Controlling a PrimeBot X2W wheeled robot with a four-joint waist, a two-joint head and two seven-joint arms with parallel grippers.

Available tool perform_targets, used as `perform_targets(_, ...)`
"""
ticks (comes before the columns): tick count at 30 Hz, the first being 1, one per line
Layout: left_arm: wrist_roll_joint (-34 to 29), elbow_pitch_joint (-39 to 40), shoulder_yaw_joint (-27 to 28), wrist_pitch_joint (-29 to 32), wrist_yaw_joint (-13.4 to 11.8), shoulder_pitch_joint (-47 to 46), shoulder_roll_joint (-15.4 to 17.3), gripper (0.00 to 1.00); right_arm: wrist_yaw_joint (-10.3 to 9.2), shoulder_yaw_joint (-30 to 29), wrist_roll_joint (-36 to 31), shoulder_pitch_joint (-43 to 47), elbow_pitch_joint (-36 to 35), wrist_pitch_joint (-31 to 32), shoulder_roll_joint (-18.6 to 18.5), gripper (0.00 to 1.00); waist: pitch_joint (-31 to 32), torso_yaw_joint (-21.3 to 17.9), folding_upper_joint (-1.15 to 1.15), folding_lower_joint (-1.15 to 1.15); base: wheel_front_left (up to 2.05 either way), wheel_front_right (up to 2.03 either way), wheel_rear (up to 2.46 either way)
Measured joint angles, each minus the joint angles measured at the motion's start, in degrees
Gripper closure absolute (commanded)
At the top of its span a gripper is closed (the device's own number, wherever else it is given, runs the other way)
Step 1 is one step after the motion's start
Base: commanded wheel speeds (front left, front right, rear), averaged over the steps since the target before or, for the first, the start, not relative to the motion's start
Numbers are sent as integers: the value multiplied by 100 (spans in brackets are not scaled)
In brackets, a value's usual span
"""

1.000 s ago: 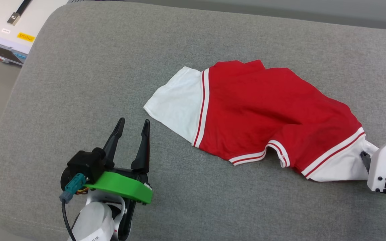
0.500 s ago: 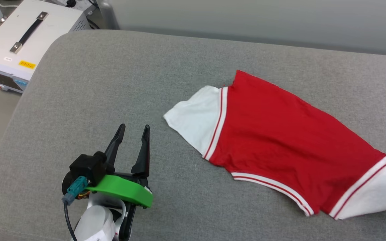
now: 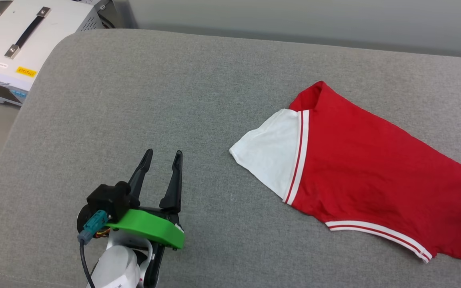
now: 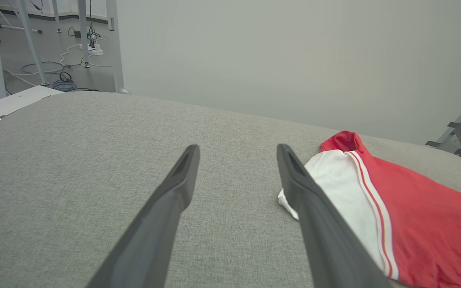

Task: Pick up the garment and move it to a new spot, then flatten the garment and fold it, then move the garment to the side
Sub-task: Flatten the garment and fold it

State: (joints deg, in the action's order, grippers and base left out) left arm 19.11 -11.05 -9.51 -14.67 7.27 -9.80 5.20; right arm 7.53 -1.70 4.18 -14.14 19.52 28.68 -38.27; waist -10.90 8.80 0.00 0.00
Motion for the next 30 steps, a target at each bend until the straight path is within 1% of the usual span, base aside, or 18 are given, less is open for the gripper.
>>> perform_targets(3, 1, -40, -7, 0, 1, 0, -1, 0, 0, 4, -71, -141, 296, -381, 200, 0, 45, -42, 0, 0, 0, 0, 0)
perform_targets(6, 8, -81, -27, 0, 1, 1, -1, 0, 0, -122, -165, -244, 431, -835, 394, 0, 118, -102, 0, 0, 0, 0, 0)
perform_targets(9, 33, -114, -42, 0, 1, 6, -1, 0, 0, -297, -187, -260, 402, -1263, 576, 0, 216, -176, 0, 0, 0, 0, 0)
perform_targets(12, 91, -119, -87, 0, 1, 10, -4, 0, 0, -475, -89, -250, 192, -1686, 823, 0, 328, -256, 0, 0, 0, 0, 0)
perform_targets(16, 172, -129, -129, 0, 1, 36, -9, 0, 0, -649, 234, -98, -343, -2238, 1204, 0, 486, -380, 0, 0, 0, 0, 0)
perform_targets(18, 238, -136, -160, 0, 1, 59, -13, 0, 0, -677, 503, 149, -713, -2541, 1440, 0, 559, -451, 0, 0, 0, 0, 0)
perform_targets(21, 323, -169, -196, 0, 1, 135, -24, 0, 0, -714, 716, 594, -1257, -2921, 1820, 0, 639, -555, 0, 0, 0, 0, 0)
perform_targets(25, 424, -221, -241, 0, 1, 192, -45, 0, 0, -933, 817, 1099, -1838, -3362, 2426, 0, 691, -702, 0, 0, 0, 0, 0)
perform_targets(30, 467, -354, -256, 0, 1, 222, -65, 0, 0, -972, 730, 1457, -2377, -3711, 2930, 0, 687, -872, 0, 0, 0, 0, 0)
